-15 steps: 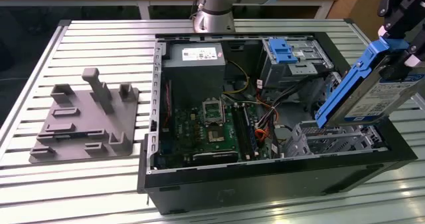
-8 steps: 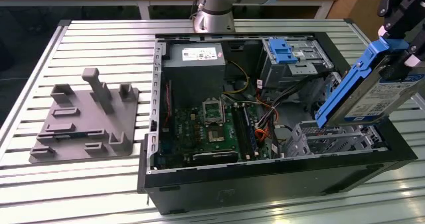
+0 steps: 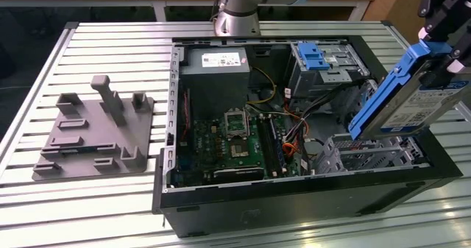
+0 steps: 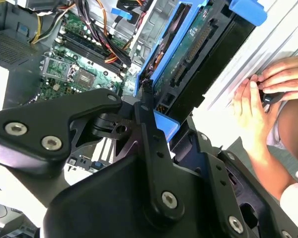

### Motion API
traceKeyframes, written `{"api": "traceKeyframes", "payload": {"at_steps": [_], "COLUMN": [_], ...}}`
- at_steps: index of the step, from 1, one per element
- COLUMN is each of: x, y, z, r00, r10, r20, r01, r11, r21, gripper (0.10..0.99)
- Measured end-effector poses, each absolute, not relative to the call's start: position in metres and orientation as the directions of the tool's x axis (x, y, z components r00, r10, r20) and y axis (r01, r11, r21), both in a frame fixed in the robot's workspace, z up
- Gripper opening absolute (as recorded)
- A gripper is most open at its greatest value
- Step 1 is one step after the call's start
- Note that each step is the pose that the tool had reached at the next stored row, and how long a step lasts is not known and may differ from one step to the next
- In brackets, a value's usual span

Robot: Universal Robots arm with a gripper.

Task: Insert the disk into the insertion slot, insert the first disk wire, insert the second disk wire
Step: 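Insert the disk into the insertion slot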

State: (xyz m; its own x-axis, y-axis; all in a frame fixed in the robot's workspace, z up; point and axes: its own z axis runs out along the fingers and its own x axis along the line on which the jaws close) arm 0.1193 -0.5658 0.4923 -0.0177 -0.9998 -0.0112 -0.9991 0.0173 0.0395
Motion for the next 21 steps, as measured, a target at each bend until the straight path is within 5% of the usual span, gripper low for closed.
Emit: {"api": "traceKeyframes", "payload": {"at_steps": [21], "x": [0.1193], "y": [-0.5669], "z": [0.4919], "r00": [-0.018], "r10": [-0.997], "r20": [-0.077], "r01": [-0.999], "r11": [0.015], "r21": [0.041], "gripper": [0.365]}}
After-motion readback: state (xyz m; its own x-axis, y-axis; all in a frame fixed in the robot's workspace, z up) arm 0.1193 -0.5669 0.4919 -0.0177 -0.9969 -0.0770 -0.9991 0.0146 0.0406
